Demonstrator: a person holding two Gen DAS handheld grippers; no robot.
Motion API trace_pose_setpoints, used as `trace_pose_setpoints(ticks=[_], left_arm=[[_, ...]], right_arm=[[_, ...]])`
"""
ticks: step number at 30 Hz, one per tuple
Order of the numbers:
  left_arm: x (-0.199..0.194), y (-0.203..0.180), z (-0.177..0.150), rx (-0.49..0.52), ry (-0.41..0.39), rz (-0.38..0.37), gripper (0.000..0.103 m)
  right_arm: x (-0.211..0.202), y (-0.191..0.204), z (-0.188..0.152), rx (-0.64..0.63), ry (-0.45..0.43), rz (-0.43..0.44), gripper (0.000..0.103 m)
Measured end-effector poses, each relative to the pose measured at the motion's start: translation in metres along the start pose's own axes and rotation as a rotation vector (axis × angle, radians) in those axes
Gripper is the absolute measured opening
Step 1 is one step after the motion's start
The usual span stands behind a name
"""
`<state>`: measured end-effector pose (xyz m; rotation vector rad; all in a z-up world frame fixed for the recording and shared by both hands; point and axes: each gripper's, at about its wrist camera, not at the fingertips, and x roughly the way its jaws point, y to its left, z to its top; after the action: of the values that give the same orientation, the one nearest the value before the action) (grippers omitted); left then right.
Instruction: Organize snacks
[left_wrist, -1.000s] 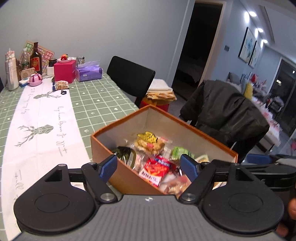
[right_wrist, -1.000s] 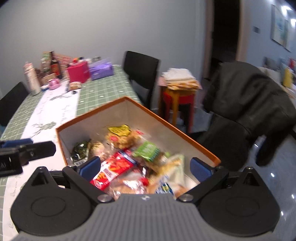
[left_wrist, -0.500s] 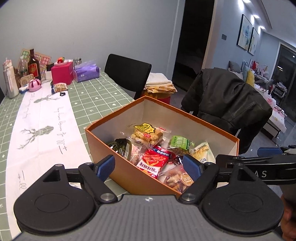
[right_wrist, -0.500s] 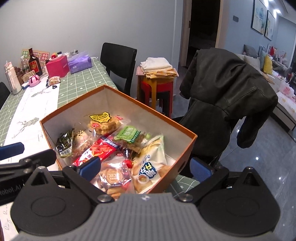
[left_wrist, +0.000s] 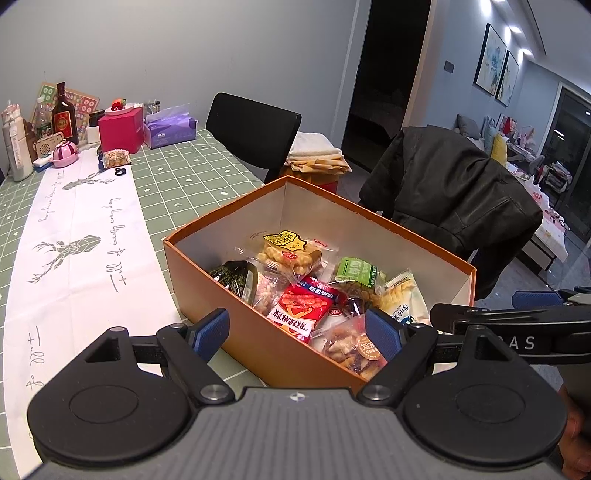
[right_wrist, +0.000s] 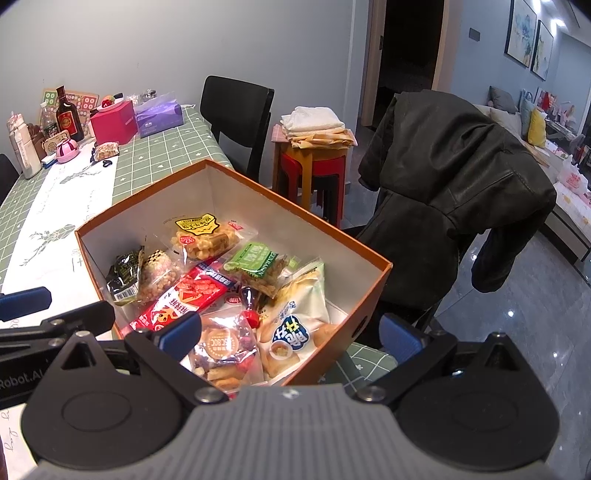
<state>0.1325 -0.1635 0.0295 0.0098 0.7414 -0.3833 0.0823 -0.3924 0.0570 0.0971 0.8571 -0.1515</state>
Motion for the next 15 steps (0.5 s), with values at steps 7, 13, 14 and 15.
trace_pose_setpoints(ticks=[7,13,14,15], left_arm=[[-0.0001,-0.0004,-0.0003,0.000,0.000,0.000,0.097],[-0.0003,-0.0005,0.0002,0.000,0.001,0.000,0.097],[-0.0004,-0.0006,-0.0001,0.001,0.001,0.000,0.097],[-0.0001,-0.0008,-0.0012,0.002,0.001,0.000,0.097]], right_arm=[[-0.0001,0.0001,-0.0002,-0.001,0.001,0.004,0.100],[-0.0002,0.0008,-0.0005,0.000,0.001,0.004,0.100],[-0.0003,0.0009,-0.0005,0.001,0.001,0.005,0.100],[-0.0005,0.0012,-0.0006,0.001,0.001,0.005,0.100]])
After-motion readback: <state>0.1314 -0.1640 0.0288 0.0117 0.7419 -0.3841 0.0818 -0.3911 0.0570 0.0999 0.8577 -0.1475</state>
